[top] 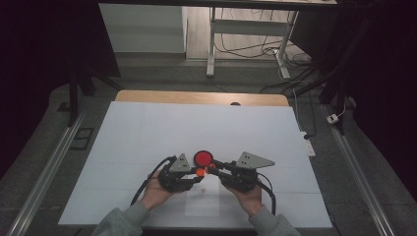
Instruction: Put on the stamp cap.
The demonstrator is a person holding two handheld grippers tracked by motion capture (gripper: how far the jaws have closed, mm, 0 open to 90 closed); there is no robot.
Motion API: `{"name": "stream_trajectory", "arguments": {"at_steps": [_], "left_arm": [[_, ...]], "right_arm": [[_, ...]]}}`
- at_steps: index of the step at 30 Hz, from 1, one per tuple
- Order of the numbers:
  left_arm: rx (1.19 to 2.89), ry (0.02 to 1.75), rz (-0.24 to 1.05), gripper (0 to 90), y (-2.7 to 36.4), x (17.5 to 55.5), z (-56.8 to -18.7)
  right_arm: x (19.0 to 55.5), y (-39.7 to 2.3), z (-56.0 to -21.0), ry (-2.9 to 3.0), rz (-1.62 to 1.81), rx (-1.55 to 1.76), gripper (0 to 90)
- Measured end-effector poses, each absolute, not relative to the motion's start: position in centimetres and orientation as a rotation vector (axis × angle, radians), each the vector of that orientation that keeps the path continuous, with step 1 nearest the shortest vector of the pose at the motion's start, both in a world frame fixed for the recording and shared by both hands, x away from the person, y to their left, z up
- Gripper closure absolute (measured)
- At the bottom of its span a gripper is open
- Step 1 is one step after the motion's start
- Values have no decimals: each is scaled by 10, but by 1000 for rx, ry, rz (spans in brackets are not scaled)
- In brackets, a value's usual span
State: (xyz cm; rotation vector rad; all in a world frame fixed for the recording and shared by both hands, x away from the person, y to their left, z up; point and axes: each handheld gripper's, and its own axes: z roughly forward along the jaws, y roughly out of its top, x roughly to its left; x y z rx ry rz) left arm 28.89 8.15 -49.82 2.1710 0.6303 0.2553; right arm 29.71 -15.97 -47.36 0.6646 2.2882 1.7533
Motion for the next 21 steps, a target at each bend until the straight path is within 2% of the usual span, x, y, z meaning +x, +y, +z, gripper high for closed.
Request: {"name": "stream_trajectory", "arguments": {"at_steps": [21], "left_arm": [[2173, 612, 256, 649, 73, 288, -497]], "right_arm": [[296, -155, -476, 2314, 1737, 643, 721]]}}
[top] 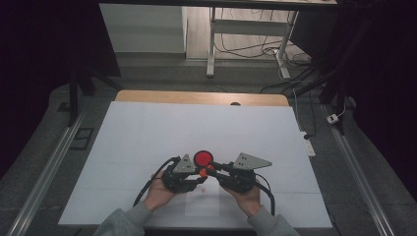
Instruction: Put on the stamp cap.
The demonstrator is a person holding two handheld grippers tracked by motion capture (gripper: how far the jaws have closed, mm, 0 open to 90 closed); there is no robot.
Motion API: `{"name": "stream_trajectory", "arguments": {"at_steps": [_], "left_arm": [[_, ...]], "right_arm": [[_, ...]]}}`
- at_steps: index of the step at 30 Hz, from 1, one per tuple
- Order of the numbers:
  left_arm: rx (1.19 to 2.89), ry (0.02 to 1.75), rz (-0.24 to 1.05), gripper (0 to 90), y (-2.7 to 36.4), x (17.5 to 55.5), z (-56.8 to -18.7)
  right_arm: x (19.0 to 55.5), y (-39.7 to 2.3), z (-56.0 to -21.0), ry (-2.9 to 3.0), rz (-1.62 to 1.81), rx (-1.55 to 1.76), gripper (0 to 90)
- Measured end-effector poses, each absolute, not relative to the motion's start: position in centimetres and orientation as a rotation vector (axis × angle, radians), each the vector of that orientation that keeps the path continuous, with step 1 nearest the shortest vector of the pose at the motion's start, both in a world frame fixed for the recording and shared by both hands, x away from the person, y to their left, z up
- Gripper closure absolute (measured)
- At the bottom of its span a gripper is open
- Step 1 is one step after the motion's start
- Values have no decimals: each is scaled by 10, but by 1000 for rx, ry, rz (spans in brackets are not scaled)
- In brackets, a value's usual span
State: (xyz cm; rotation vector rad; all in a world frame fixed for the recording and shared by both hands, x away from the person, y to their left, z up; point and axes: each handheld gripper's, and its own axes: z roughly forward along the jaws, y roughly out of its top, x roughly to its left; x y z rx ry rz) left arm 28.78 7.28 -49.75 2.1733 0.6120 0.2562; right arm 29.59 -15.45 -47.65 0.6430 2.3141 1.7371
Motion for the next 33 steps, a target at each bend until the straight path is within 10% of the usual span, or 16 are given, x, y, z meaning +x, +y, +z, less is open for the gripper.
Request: {"name": "stream_trajectory", "arguments": {"at_steps": [33], "left_arm": [[2152, 586, 271, 649, 70, 282, -492]], "right_arm": [[295, -151, -480, 2331, 1716, 639, 721]]}}
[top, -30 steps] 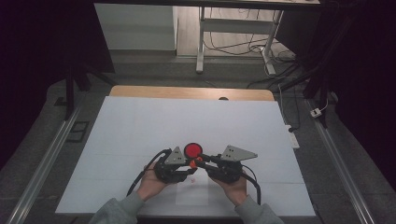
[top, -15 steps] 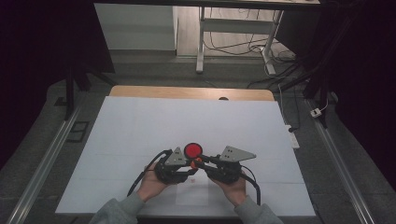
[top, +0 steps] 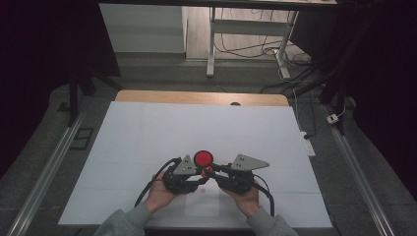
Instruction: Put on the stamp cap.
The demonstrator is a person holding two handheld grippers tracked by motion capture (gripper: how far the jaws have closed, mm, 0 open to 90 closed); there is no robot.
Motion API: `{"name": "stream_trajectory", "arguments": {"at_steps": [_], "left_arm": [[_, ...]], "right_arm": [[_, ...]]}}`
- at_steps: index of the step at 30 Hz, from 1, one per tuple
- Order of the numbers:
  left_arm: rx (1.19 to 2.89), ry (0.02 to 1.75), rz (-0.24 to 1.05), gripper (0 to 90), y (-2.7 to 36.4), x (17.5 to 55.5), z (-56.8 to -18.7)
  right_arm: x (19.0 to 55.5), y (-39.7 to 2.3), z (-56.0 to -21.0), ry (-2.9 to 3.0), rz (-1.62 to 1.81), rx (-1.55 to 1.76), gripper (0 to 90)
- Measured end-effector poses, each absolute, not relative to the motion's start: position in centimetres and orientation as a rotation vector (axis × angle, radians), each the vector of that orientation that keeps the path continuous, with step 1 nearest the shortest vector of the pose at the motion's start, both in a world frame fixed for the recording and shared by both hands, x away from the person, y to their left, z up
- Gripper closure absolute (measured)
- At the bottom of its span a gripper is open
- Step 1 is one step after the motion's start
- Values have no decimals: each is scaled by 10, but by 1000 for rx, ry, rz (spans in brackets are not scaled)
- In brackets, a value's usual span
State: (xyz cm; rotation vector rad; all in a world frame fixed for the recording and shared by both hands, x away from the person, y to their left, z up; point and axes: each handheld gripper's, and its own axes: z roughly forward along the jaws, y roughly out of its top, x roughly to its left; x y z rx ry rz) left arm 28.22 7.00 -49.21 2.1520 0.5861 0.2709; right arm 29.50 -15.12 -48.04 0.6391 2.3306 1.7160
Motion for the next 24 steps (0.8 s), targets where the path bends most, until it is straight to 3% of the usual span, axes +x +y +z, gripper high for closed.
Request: {"name": "stream_trajectory", "arguments": {"at_steps": [24], "left_arm": [[2164, 561, 355, 652, 66, 276, -490]], "right_arm": [[295, -151, -481, 2335, 1716, 642, 723]]}}
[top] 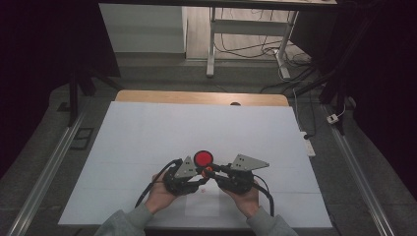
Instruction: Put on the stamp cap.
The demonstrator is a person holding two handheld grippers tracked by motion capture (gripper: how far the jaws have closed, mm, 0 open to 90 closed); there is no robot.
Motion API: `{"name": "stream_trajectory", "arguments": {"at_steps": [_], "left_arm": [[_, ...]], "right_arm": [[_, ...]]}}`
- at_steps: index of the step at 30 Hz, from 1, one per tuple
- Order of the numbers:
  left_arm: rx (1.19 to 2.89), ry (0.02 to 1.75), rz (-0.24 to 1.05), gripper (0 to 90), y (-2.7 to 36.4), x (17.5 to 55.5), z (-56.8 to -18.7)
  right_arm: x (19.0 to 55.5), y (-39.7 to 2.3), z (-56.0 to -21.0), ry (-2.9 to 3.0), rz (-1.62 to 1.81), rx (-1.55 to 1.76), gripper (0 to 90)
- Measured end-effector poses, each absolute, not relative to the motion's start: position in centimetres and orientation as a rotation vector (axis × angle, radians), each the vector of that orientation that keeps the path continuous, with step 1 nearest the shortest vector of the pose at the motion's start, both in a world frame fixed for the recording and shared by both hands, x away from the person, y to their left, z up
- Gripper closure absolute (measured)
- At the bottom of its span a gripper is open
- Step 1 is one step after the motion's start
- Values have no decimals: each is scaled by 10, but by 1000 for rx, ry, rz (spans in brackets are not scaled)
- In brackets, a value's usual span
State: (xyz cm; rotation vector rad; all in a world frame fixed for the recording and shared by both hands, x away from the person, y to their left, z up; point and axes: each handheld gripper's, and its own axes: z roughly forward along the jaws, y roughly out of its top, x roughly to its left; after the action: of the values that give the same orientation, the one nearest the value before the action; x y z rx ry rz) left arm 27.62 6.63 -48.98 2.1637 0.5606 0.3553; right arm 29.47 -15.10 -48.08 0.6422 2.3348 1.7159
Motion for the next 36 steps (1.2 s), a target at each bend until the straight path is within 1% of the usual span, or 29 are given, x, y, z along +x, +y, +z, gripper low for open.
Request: {"name": "stream_trajectory", "arguments": {"at_steps": [11, 18, 29, 36], "left_arm": [[2157, 555, 402, 655, 65, 272, -488], [2143, 559, 399, 655, 66, 271, -489], [2132, 572, 346, 656, 67, 271, -492], [2152, 571, 339, 655, 66, 271, -499]], "right_arm": [[295, -152, -479, 2330, 1730, 646, 726], [293, -152, -479, 2321, 1730, 642, 729], [289, -153, -485, 2293, 1746, 623, 732], [288, -152, -493, 2314, 1722, 629, 732]]}}
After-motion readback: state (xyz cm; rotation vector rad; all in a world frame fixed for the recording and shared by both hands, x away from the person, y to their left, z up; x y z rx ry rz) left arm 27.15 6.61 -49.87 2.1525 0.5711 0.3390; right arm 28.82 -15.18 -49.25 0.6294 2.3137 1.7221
